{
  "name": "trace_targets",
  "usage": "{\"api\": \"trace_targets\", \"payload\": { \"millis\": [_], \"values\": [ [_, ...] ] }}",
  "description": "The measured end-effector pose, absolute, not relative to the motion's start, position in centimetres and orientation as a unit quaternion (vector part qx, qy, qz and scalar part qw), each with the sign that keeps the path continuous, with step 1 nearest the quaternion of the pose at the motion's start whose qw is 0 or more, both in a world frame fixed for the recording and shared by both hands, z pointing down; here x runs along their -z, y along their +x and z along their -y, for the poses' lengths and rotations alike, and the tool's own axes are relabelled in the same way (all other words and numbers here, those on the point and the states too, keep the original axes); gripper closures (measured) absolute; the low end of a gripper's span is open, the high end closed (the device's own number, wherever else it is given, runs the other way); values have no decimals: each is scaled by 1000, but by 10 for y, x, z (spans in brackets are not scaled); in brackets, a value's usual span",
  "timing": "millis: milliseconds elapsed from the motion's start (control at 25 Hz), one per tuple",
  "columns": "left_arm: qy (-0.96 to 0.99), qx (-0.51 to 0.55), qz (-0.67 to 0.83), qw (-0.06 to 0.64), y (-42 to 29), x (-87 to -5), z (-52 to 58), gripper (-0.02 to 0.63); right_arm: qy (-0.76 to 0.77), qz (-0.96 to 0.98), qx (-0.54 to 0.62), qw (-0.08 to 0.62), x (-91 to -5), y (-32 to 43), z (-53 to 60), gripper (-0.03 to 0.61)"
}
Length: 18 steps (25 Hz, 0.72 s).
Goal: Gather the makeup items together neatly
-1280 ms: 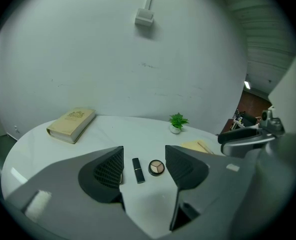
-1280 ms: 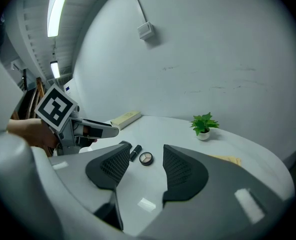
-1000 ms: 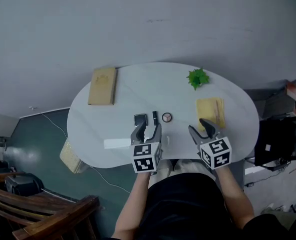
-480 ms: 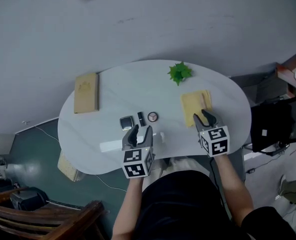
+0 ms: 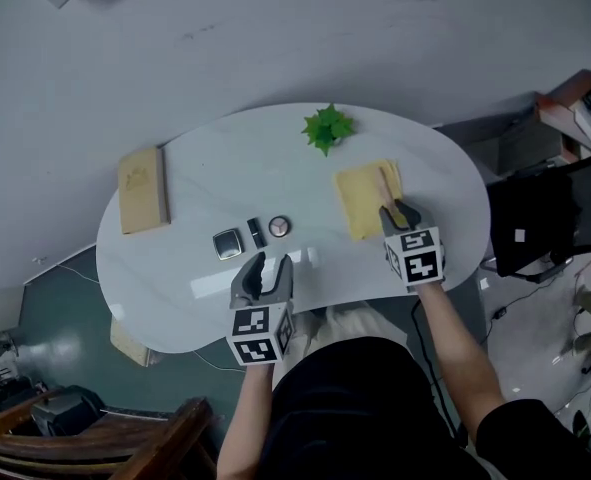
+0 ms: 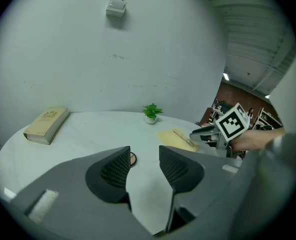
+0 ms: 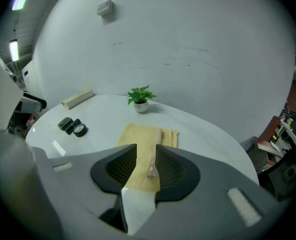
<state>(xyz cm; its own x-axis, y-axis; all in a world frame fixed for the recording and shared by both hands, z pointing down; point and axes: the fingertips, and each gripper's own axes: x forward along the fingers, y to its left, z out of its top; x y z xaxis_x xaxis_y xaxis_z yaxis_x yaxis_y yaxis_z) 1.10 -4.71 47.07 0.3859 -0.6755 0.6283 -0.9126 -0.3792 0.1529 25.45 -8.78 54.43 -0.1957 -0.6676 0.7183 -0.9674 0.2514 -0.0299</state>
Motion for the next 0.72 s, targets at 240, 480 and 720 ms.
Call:
{"api": "trace_targets", "payload": {
  "millis": [240,480,720],
  "values": [
    [799,-252,484,255,21,-478,39,442,552,723,-262,321,-567,261,94,462],
    [799,-263,476,259,26,-483,35,442,554,715,-276,324,-580,264,100,468],
    [798,-267,473,261,28,-486,35,445,551,712,-286,329,-588,267,104,480]
  ]
}}
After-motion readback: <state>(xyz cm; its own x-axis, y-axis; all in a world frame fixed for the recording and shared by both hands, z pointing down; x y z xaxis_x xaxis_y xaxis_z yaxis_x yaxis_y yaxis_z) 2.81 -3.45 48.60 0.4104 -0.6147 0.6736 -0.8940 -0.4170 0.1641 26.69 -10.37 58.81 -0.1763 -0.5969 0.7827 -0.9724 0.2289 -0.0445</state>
